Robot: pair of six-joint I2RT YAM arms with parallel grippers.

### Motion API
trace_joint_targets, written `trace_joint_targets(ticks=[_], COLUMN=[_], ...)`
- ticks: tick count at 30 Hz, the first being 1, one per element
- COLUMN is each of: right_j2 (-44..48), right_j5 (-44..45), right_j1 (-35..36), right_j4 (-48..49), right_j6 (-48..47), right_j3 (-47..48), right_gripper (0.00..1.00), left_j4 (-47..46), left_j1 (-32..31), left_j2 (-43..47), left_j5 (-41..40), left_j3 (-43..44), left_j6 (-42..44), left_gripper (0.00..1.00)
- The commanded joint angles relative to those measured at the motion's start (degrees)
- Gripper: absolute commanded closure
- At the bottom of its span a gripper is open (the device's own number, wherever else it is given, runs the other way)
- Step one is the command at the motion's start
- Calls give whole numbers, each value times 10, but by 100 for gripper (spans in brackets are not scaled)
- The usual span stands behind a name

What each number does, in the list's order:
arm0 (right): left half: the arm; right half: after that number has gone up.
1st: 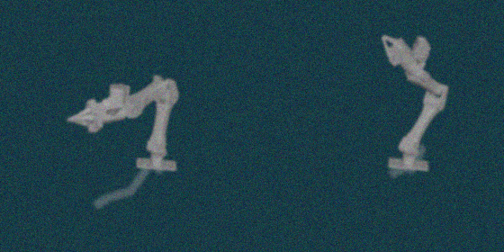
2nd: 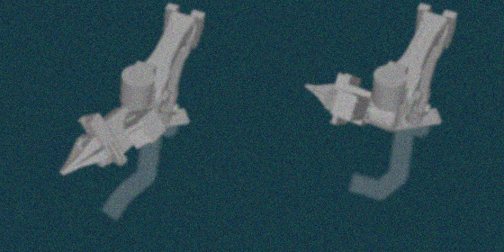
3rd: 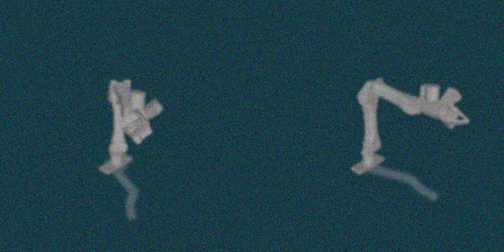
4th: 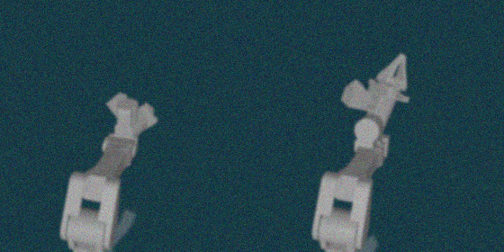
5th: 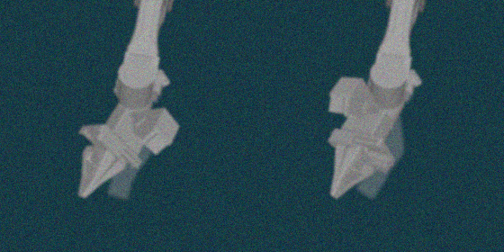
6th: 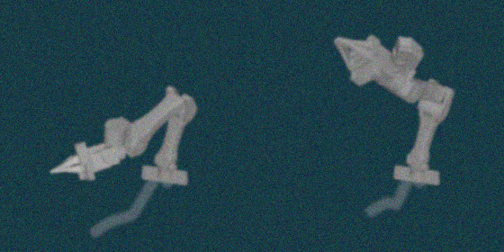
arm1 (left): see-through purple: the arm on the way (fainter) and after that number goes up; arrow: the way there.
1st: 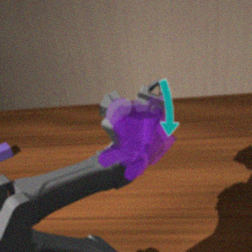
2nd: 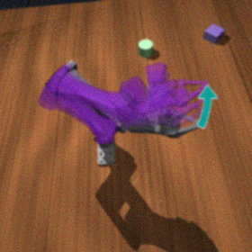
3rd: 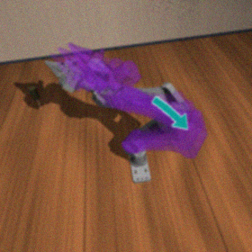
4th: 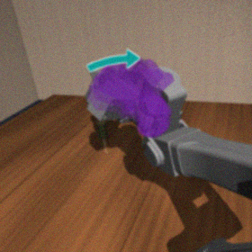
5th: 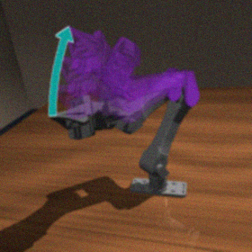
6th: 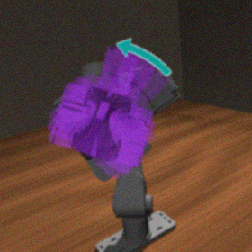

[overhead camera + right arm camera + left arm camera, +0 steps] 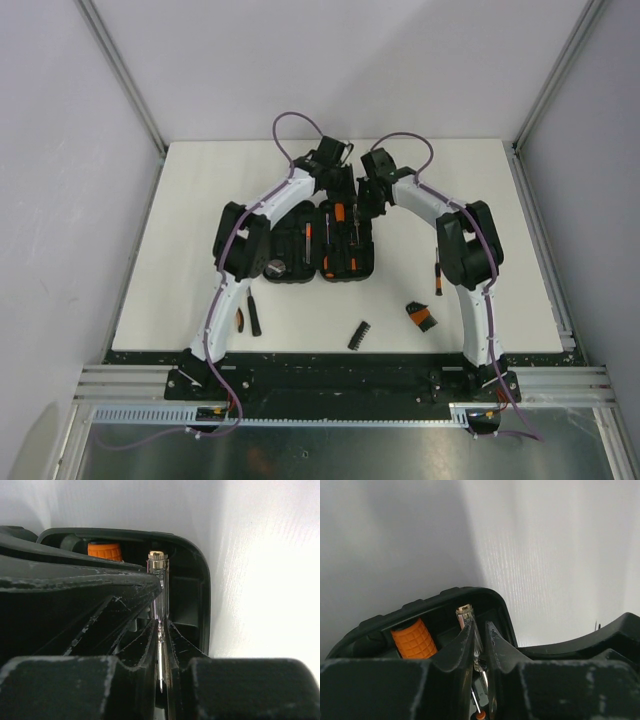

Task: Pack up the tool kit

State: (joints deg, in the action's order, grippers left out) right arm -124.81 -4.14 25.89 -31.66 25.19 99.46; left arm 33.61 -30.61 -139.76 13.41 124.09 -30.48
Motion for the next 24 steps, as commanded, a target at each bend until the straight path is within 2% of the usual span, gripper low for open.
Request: trace_joint_targets(ticks=[1, 8, 13, 24], right_j2=[7, -10, -25, -67], right_j5=[3, -5, -7, -13], right_j1=[-3, -4, -3, 6], right_j4=[13, 13, -1, -58], right_j6=[2, 1, 2, 18], right_j3=[-12, -9, -9, 8], right_gripper=[86, 85, 89, 97], left_j4=[-8, -8, -8, -7], left_j1=[1, 0, 0, 0], left_j2=[-4, -14, -21, -34], left_j5=[17, 19, 20, 18], left_j3=[16, 2, -9, -47], left_j6=[-6, -5, -6, -22], left_gripper=[82, 82, 83, 94])
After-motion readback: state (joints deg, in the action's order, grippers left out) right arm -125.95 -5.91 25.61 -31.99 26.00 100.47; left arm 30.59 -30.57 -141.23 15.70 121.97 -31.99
